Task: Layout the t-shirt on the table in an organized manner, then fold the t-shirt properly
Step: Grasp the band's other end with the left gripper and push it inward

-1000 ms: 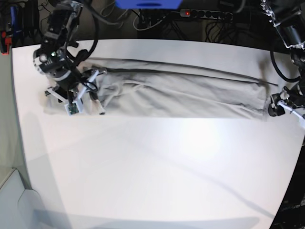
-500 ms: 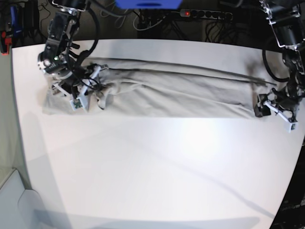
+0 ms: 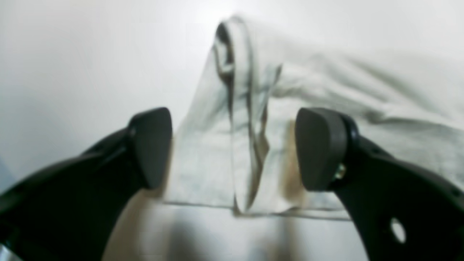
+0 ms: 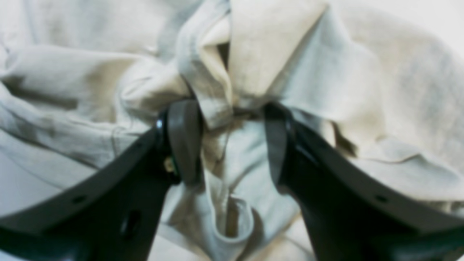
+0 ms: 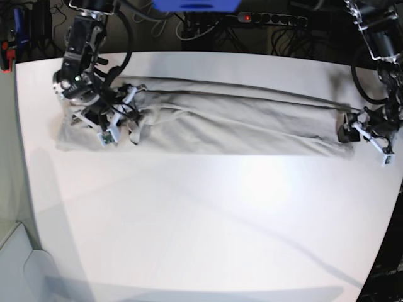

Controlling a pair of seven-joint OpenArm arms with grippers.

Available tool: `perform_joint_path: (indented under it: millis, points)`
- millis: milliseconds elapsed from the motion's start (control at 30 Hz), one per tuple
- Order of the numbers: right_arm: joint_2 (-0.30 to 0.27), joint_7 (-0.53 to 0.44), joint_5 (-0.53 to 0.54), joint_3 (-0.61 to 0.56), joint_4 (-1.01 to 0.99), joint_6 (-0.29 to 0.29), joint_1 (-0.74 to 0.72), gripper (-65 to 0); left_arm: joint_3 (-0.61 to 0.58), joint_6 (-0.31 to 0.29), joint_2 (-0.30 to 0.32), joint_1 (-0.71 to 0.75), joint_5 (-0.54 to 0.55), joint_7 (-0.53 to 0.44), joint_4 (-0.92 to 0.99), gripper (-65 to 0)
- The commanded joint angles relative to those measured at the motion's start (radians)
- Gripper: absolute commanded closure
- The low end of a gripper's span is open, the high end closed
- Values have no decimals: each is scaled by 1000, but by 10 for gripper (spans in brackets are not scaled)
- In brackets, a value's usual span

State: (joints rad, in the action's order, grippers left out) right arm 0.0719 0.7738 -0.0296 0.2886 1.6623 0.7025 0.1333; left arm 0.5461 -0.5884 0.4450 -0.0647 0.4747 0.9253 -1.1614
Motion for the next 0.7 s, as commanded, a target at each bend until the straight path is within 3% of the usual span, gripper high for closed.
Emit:
perform_joint_path:
  millis: [0,233,400,600,667]
  points:
    - [-2,-14,10,-4,17,-4,-10,-294,4,-5,21,-25,14,-15,-4,-522]
    - [-2,-14,10,-4,17,-4,-10,-294,-7,-6,21,-28,14,-56,85,-522]
    - [-2,-14,10,-4,17,-4,-10,-294,-153,-6,24,-28,14,-108,126,-522]
    - [-2,-14,10,-4,17,-4,-10,-294,-209,-6,21,-28,22,-105,131,-516]
    - [-2,-14,10,-4,17,-4,-10,-294,-228,-8,21,-25,23,-102,130,-484]
